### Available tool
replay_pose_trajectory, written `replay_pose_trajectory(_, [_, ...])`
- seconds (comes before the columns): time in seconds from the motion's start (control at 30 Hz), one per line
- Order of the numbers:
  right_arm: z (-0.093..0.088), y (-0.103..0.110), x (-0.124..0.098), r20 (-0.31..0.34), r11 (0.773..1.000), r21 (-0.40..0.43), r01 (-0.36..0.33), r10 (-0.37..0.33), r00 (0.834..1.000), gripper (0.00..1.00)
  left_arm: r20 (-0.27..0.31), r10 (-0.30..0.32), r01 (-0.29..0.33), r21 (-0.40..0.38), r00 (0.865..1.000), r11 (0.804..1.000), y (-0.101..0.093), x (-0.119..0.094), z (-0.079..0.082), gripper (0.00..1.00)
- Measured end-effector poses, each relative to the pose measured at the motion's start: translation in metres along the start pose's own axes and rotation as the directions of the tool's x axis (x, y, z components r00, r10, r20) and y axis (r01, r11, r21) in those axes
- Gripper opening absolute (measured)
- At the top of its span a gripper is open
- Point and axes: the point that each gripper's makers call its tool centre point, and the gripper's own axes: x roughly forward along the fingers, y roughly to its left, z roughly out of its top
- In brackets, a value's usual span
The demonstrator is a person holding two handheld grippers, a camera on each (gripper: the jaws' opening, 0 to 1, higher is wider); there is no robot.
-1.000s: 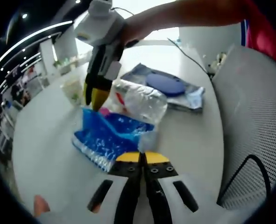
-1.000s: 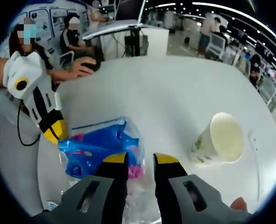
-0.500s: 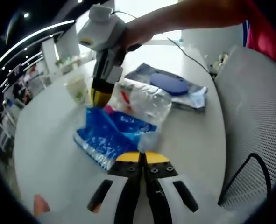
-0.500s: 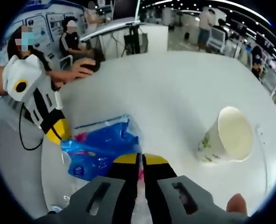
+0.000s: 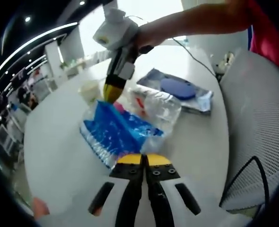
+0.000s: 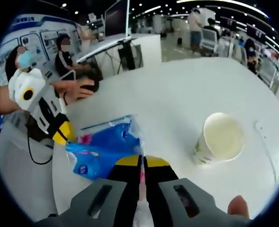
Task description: Arrange the tabletop items into an orderly group along one side of the table until the central work area is clear of visible clutter.
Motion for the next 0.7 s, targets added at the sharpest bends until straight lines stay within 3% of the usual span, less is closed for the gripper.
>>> replay_pose_trajectory(0.33, [0.005,-0.011,-0.041,0.041,0.999,0.020,0.049,-0.049,0.998,0.03,0.016,0.000,-0.001,0.076,1.000,0.997,0.009,-0.002,0.035,0.00])
replay_pose_trajectory(0.7, [-0.013,-0.030,-0.108,0.079,0.986,0.063,0.156,-0.161,0.984,0.03,0.041,-0.040,0.033,0.168,0.998,0.985,0.006,0.020,0.087,0.00])
